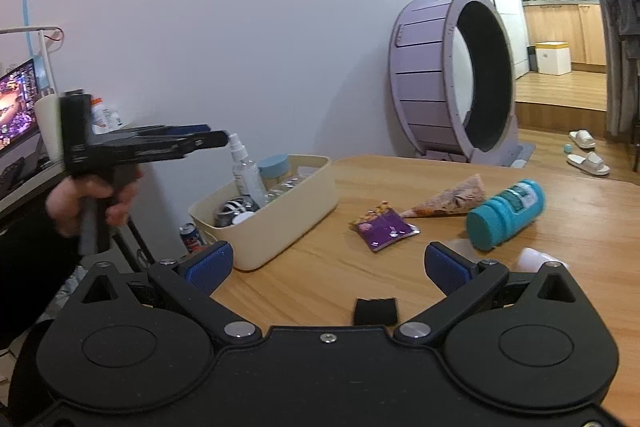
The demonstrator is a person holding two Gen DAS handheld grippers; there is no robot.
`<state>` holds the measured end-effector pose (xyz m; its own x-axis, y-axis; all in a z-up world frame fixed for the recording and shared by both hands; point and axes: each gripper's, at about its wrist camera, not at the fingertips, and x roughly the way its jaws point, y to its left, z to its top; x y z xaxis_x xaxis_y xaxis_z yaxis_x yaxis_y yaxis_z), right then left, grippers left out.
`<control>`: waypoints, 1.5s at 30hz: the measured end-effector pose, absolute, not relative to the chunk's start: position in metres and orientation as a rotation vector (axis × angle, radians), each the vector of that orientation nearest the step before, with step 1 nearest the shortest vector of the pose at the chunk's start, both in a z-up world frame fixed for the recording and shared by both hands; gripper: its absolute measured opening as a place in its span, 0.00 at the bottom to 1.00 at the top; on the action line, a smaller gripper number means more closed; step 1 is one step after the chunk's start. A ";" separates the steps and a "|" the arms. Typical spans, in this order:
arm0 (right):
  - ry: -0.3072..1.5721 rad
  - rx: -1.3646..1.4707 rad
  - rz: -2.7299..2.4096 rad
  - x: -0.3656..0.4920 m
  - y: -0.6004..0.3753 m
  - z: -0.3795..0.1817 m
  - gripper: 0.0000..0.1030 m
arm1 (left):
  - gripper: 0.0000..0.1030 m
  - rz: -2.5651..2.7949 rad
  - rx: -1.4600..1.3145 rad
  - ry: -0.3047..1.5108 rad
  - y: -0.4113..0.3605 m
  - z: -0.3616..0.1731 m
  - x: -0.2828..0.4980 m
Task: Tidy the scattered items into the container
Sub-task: 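Move the left gripper to the black pad and grasp it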
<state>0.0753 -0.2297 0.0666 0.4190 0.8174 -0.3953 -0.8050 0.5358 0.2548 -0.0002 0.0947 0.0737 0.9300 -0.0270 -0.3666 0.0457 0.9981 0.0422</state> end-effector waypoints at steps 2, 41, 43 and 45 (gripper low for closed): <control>0.513 0.027 1.000 0.077 -0.237 0.067 1.00 | 0.55 -0.120 0.038 0.414 0.075 0.065 0.001; 0.565 -0.036 1.044 0.070 -0.257 0.060 1.00 | 0.15 -0.376 0.131 0.693 -0.011 -0.025 0.072; 0.563 -0.033 1.042 0.070 -0.257 0.060 1.00 | 0.12 -0.370 0.137 0.681 -0.011 -0.021 0.070; 0.562 -0.031 1.042 0.071 -0.257 0.060 1.00 | 0.12 -0.366 0.132 0.668 -0.010 -0.016 0.065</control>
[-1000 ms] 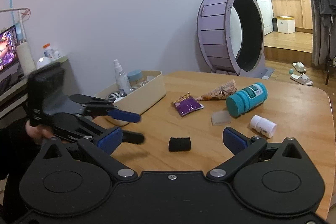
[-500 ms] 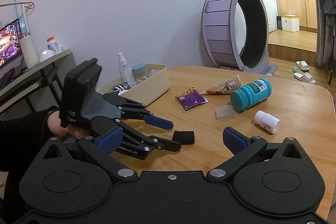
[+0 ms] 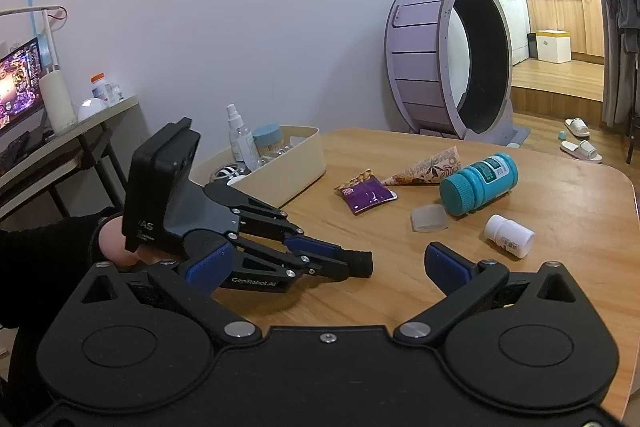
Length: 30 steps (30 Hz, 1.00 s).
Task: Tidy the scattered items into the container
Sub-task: 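Move the left gripper to the black pad and grasp it, then carry the black pad into the basket and open the left gripper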
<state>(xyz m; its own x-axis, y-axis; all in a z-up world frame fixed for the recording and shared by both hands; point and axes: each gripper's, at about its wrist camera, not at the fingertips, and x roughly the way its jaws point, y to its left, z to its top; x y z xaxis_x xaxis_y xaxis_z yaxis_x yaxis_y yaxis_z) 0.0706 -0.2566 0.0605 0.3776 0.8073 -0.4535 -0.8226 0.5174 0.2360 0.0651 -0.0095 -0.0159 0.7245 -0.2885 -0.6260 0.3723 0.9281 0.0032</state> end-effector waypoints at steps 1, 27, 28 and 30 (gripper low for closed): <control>0.560 -0.029 1.043 0.071 -0.256 0.061 1.00 | 0.12 -0.365 0.132 0.660 -0.008 -0.013 0.062; 0.537 0.006 1.178 0.054 -0.179 0.062 1.00 | 0.16 0.055 0.075 0.538 0.127 0.049 -0.011; 0.539 0.004 1.181 0.054 -0.178 0.062 1.00 | 0.16 0.072 0.089 0.551 0.129 0.047 -0.009; 0.540 0.004 1.183 0.054 -0.177 0.062 1.00 | 0.16 0.072 0.087 0.561 0.133 0.045 -0.009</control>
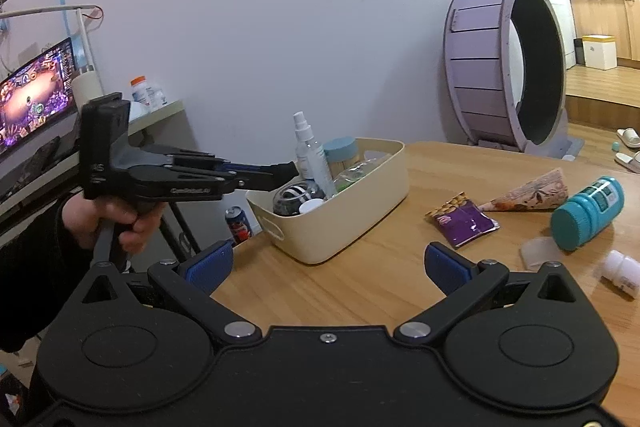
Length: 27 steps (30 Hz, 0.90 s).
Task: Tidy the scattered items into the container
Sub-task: 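Carry the black pad into the basket and open the left gripper, then grasp the small white pill bottle with the left gripper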
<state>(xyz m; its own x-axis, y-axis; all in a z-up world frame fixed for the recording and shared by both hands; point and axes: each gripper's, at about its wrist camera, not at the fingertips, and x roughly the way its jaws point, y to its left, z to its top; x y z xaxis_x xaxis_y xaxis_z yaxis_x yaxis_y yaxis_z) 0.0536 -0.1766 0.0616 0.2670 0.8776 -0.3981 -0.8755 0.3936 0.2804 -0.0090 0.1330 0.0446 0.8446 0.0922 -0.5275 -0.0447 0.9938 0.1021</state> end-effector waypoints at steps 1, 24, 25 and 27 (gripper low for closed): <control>0.542 0.008 1.182 0.054 -0.177 0.062 1.00 | 0.18 0.068 0.077 0.565 0.135 0.044 -0.009; 0.500 0.076 0.852 0.086 -0.275 0.068 1.00 | 0.43 -0.266 0.028 0.545 0.003 0.032 0.054; 0.497 0.075 0.830 0.087 -0.280 0.067 1.00 | 0.44 -0.293 0.047 0.541 -0.005 0.030 0.060; 0.499 0.072 0.793 0.091 -0.288 0.065 1.00 | 0.44 -0.346 0.090 0.540 -0.020 0.028 0.072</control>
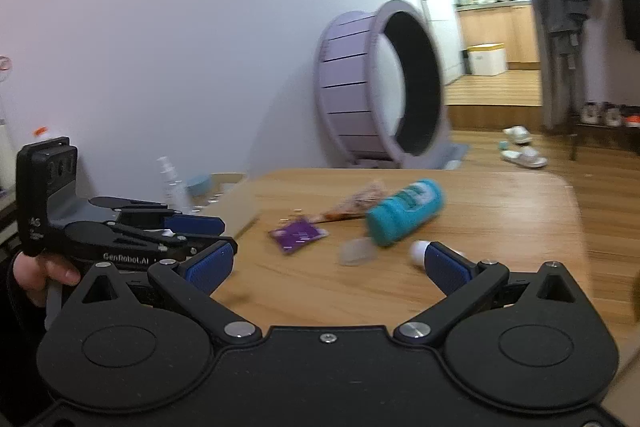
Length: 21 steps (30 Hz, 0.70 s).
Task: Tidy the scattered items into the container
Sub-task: 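Grasp the small white pill bottle with the left gripper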
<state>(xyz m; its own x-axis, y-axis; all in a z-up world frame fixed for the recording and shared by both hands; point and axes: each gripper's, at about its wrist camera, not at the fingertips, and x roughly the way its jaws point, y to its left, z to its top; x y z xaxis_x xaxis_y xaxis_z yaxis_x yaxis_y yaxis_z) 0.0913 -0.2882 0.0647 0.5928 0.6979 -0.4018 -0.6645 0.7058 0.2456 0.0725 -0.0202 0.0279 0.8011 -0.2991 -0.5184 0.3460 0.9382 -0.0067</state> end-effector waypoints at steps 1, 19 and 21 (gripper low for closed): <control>0.501 0.074 0.779 0.092 -0.292 0.064 1.00 | 0.44 -0.376 0.113 0.538 -0.028 0.026 0.079; 0.497 0.090 0.737 0.098 -0.318 0.056 1.00 | 0.44 -0.561 0.318 0.561 -0.093 -0.020 0.179; 0.497 0.087 0.741 0.097 -0.317 0.057 1.00 | 0.44 -0.561 0.319 0.574 -0.093 -0.025 0.184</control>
<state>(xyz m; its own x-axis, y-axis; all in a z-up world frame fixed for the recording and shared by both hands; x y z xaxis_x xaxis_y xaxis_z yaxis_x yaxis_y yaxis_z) 0.0973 -0.3166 0.0572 0.6280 0.6656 -0.4032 -0.6251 0.7401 0.2480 0.1840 -0.0930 -0.0247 0.6973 -0.4077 -0.5895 0.5800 0.8043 0.1297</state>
